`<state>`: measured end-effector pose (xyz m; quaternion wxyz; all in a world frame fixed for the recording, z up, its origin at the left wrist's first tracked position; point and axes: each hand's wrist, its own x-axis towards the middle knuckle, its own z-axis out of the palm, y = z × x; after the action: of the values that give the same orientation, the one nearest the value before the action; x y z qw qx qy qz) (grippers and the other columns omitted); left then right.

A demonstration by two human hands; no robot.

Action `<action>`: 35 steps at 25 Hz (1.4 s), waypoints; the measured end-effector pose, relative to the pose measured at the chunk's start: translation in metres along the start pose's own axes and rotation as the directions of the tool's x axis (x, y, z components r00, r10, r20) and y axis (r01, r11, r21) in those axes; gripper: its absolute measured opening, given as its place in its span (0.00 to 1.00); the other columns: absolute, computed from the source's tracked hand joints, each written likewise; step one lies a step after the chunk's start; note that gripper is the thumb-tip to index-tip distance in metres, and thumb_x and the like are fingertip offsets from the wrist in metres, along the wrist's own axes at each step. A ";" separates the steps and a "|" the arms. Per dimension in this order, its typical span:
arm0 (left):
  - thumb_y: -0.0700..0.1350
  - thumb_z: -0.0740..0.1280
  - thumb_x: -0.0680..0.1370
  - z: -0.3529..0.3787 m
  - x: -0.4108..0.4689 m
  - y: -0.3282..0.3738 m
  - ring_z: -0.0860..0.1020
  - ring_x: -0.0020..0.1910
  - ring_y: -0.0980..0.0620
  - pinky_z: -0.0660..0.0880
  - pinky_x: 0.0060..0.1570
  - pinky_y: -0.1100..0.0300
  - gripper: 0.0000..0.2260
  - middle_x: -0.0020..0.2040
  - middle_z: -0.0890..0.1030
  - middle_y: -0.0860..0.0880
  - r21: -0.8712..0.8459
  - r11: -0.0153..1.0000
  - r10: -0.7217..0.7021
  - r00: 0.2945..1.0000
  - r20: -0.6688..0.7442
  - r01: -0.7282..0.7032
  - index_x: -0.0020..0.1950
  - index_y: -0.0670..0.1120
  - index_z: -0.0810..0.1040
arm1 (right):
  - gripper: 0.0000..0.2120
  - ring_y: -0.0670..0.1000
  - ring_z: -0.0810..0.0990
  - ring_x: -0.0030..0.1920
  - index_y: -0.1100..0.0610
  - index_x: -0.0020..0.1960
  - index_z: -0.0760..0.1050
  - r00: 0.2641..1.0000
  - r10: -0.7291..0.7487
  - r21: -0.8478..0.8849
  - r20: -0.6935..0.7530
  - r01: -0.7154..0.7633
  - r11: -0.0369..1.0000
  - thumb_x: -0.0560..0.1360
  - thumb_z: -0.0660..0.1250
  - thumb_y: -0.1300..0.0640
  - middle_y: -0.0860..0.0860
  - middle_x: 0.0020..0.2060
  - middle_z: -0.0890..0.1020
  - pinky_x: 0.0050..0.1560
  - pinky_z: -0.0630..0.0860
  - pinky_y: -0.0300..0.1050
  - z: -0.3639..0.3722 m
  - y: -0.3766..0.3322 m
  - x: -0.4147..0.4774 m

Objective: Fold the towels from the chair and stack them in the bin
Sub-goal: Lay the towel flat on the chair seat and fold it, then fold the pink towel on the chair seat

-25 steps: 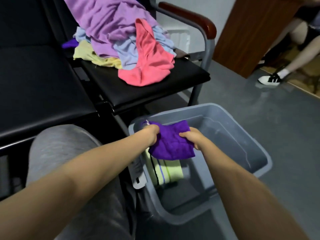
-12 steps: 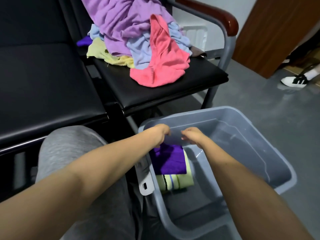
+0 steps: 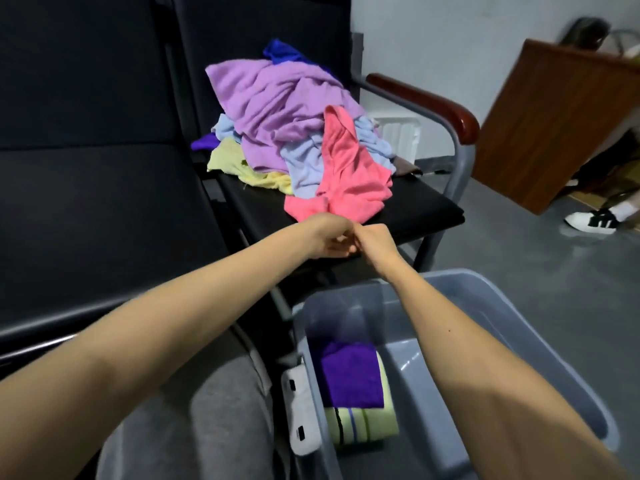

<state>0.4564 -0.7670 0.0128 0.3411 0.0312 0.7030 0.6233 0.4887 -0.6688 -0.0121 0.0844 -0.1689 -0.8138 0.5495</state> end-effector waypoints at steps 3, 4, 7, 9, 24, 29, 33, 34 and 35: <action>0.36 0.62 0.76 -0.027 0.019 0.021 0.77 0.41 0.48 0.73 0.40 0.63 0.04 0.40 0.80 0.45 0.393 0.870 0.384 0.909 -0.162 -0.298 0.47 0.41 0.77 | 0.21 0.50 0.74 0.32 0.52 0.27 0.71 0.988 -0.148 -0.147 -0.050 0.139 0.979 0.79 0.60 0.55 0.48 0.23 0.75 0.39 0.68 0.42 0.012 -0.030 0.024; 0.40 0.65 0.76 -0.035 0.029 0.023 0.77 0.52 0.46 0.73 0.50 0.62 0.11 0.52 0.80 0.43 0.624 0.720 0.478 0.869 -0.128 -0.304 0.58 0.41 0.76 | 0.21 0.54 0.75 0.37 0.54 0.28 0.73 0.985 -0.153 -0.263 -0.081 0.127 0.957 0.79 0.59 0.52 0.52 0.28 0.77 0.40 0.67 0.43 0.013 -0.035 0.031; 0.54 0.67 0.75 -0.051 0.051 0.013 0.68 0.68 0.43 0.63 0.65 0.50 0.27 0.68 0.71 0.45 0.939 0.310 0.430 0.903 0.000 -0.148 0.71 0.48 0.66 | 0.12 0.60 0.77 0.54 0.57 0.51 0.79 0.977 -0.127 -0.411 -0.172 0.046 0.910 0.77 0.60 0.53 0.58 0.51 0.81 0.48 0.70 0.45 0.017 -0.036 0.048; 0.52 0.66 0.75 -0.052 0.055 0.005 0.75 0.57 0.45 0.69 0.56 0.54 0.13 0.55 0.77 0.44 0.925 0.309 0.448 0.892 0.061 -0.219 0.55 0.46 0.75 | 0.17 0.62 0.71 0.63 0.55 0.64 0.72 0.980 -0.104 -0.451 -0.170 0.017 0.893 0.75 0.61 0.59 0.58 0.62 0.74 0.58 0.70 0.48 0.016 -0.034 0.051; 0.59 0.65 0.71 -0.119 0.017 0.001 0.69 0.64 0.55 0.67 0.60 0.57 0.32 0.68 0.67 0.56 -0.024 0.912 0.404 0.886 0.227 -0.410 0.73 0.59 0.58 | 0.06 0.54 0.76 0.37 0.60 0.39 0.74 0.995 0.088 0.632 -0.036 -0.045 0.774 0.70 0.62 0.57 0.55 0.35 0.76 0.32 0.74 0.39 0.027 -0.085 0.021; 0.34 0.71 0.70 -0.127 -0.004 0.004 0.80 0.46 0.54 0.79 0.46 0.58 0.20 0.49 0.82 0.51 -0.112 0.862 0.507 0.851 0.136 -0.495 0.59 0.48 0.74 | 0.14 0.53 0.80 0.28 0.63 0.37 0.74 0.976 0.071 0.761 0.204 -0.203 0.616 0.76 0.53 0.60 0.56 0.27 0.80 0.31 0.78 0.46 0.050 -0.118 0.004; 0.36 0.62 0.78 -0.174 -0.023 0.014 0.79 0.36 0.54 0.77 0.37 0.59 0.10 0.39 0.81 0.51 -0.357 0.809 0.383 0.879 -0.283 -0.467 0.52 0.50 0.77 | 0.11 0.50 0.78 0.27 0.61 0.37 0.72 0.971 0.047 0.677 0.235 -0.198 0.709 0.74 0.55 0.70 0.56 0.31 0.76 0.29 0.78 0.43 0.092 -0.132 0.019; 0.36 0.63 0.77 -0.190 -0.027 0.016 0.78 0.38 0.51 0.77 0.40 0.58 0.09 0.40 0.81 0.49 -0.365 0.807 0.338 0.870 -0.359 -0.464 0.49 0.49 0.78 | 0.11 0.49 0.78 0.27 0.62 0.38 0.73 0.968 0.024 0.636 0.251 -0.184 0.749 0.73 0.57 0.72 0.56 0.31 0.78 0.30 0.79 0.42 0.101 -0.134 0.023; 0.36 0.65 0.76 -0.209 -0.035 0.018 0.78 0.41 0.49 0.77 0.43 0.56 0.07 0.41 0.80 0.47 -0.347 0.812 0.297 0.845 -0.446 -0.469 0.46 0.48 0.78 | 0.10 0.48 0.80 0.27 0.62 0.40 0.75 0.958 0.001 0.597 0.287 -0.180 0.782 0.74 0.59 0.72 0.55 0.30 0.80 0.30 0.79 0.41 0.113 -0.138 0.025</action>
<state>0.3676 -0.9582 0.0421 0.0647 -0.0220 0.5722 0.8172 0.4039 -0.8040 0.0708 -0.0036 -0.0945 -0.5838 0.8064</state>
